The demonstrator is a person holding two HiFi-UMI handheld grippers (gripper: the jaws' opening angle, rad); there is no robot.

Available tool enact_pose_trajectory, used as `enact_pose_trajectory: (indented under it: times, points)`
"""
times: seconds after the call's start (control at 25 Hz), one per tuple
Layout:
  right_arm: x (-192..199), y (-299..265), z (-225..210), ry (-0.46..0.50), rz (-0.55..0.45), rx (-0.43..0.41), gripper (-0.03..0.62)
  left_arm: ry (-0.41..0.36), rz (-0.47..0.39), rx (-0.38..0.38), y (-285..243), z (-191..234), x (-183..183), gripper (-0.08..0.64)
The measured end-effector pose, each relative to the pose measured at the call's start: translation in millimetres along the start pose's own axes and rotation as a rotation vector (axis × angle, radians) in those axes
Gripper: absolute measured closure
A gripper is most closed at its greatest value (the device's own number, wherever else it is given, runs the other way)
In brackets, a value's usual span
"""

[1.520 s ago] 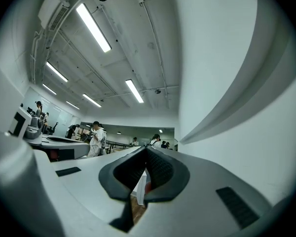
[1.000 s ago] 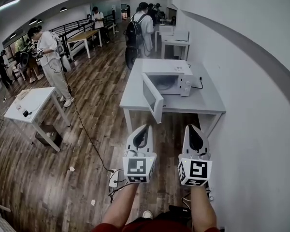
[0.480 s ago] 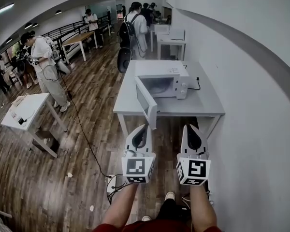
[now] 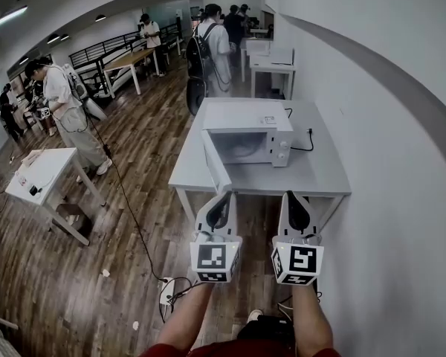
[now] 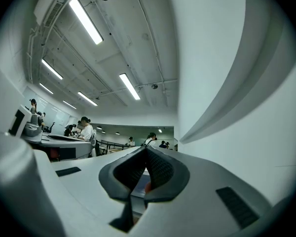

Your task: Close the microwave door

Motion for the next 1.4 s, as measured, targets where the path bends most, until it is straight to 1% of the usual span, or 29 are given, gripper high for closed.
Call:
enact_pose_trajectory:
  times: [0.44, 0.72, 0.96, 1.28, 1.4]
  points:
    - [43.5, -49.8, -65.7, -0.032, 0.014, -0.014, 0.566, -0.003, 0.026, -0.023, -83.4, -28.1, 21.4, 0.534]
    - [58.8, -68.2, -89.8, -0.058, 0.019, -0.018, 0.566, -0.012, 0.036, -0.037, -109.0, -37.0, 30.5, 0.534]
    - [62.6, -87.4, -81.8, -0.052, 0.016, -0.038, 0.566, -0.012, 0.033, -0.060, -117.3, -21.7, 33.5, 0.534]
    - [63.8, -112.2, -52.2, -0.025, 0.023, -0.065, 0.566, 0.015, 0.029, -0.078, -123.6, 14.4, 36.0, 0.534]
    - [60.4, -122.0, -41.3, -0.018, 0.021, -0.069, 0.566, 0.012, 0.027, -0.081, -125.0, 28.1, 34.4, 0.534]
Point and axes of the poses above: the fingertips, and each gripper's own axes: y backward along the fingers, z to its left, x out of its underside, the point moved 4 cm from there along y, backward along the fingers, and after that the axes turned 11 degrees about y, right-handed, at the moved point
